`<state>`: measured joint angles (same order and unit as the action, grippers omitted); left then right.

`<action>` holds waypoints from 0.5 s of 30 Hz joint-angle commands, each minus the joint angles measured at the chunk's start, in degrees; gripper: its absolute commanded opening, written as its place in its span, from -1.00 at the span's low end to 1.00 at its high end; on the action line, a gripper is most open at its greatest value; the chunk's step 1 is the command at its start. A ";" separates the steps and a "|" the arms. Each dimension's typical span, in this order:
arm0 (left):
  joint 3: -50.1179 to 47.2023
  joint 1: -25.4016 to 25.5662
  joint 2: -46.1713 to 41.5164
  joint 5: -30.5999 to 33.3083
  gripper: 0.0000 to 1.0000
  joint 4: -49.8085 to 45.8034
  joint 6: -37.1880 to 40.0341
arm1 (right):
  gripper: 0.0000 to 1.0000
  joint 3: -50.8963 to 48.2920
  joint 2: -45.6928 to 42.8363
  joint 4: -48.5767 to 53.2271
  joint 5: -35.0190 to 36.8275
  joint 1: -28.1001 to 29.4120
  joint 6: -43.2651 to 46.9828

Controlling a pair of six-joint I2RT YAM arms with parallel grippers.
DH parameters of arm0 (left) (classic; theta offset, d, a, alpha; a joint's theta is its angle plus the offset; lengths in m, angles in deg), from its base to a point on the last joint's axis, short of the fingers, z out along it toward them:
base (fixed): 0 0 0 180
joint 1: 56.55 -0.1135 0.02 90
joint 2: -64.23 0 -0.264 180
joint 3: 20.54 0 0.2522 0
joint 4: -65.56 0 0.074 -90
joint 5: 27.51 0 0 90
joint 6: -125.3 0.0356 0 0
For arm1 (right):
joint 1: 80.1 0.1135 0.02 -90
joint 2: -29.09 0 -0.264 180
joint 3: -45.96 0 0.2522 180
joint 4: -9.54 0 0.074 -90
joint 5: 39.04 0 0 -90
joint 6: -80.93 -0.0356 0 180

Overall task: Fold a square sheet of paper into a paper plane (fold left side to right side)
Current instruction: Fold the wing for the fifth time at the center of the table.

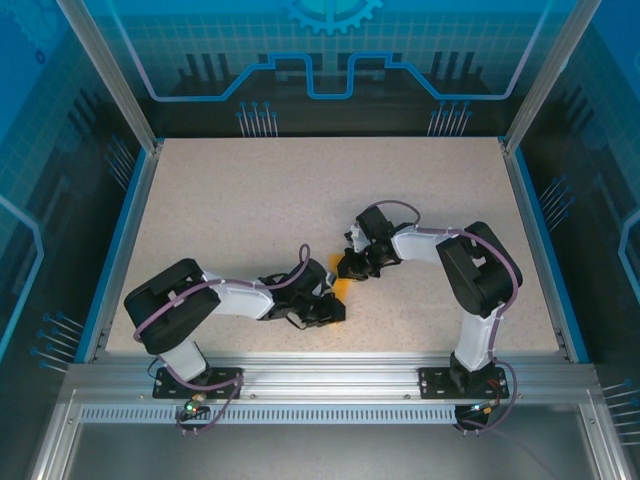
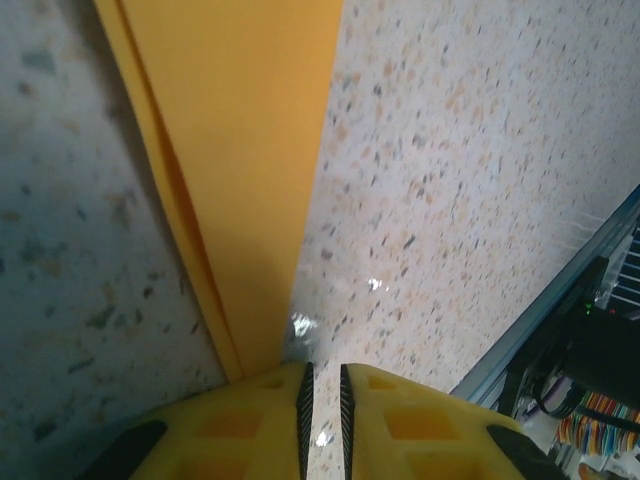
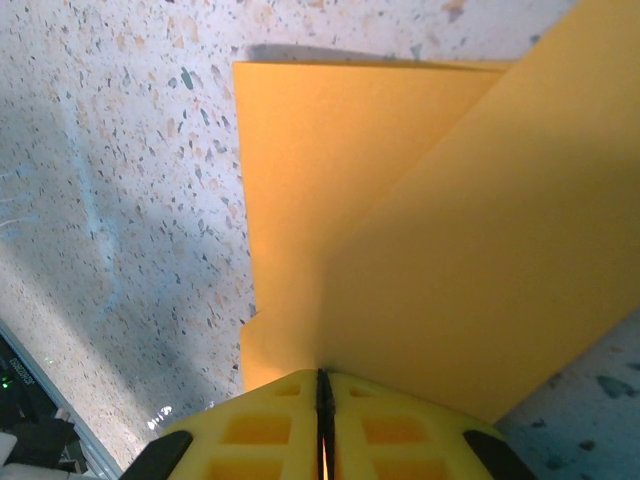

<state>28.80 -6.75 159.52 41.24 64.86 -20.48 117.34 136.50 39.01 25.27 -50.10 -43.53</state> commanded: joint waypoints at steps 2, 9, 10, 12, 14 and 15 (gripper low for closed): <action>-2.79 1.69 -1.47 -1.34 -0.61 -7.32 -1.49 | -0.79 -0.51 3.51 4.34 5.61 0.32 0.80; -2.62 1.70 -4.81 -0.60 -0.61 -7.07 -0.25 | -0.78 -0.64 2.96 0.71 3.49 0.37 0.62; -2.39 1.64 -6.09 -0.26 -0.60 -7.30 0.33 | -0.77 -0.71 2.53 -0.11 3.09 0.32 0.54; -1.57 1.29 -9.71 0.91 -0.59 -8.91 2.33 | -0.76 -0.20 1.42 -1.13 2.58 0.32 0.68; -0.69 0.43 -13.61 2.43 -0.53 -11.60 4.39 | -0.75 0.85 0.21 -1.21 2.75 0.33 1.18; -0.42 -0.39 -15.94 3.35 -0.48 -13.25 5.44 | -0.74 1.50 -0.52 -1.25 2.88 0.30 1.45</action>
<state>27.11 -6.05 149.47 42.18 56.77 -18.95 117.78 136.70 38.03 25.07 -50.10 -43.51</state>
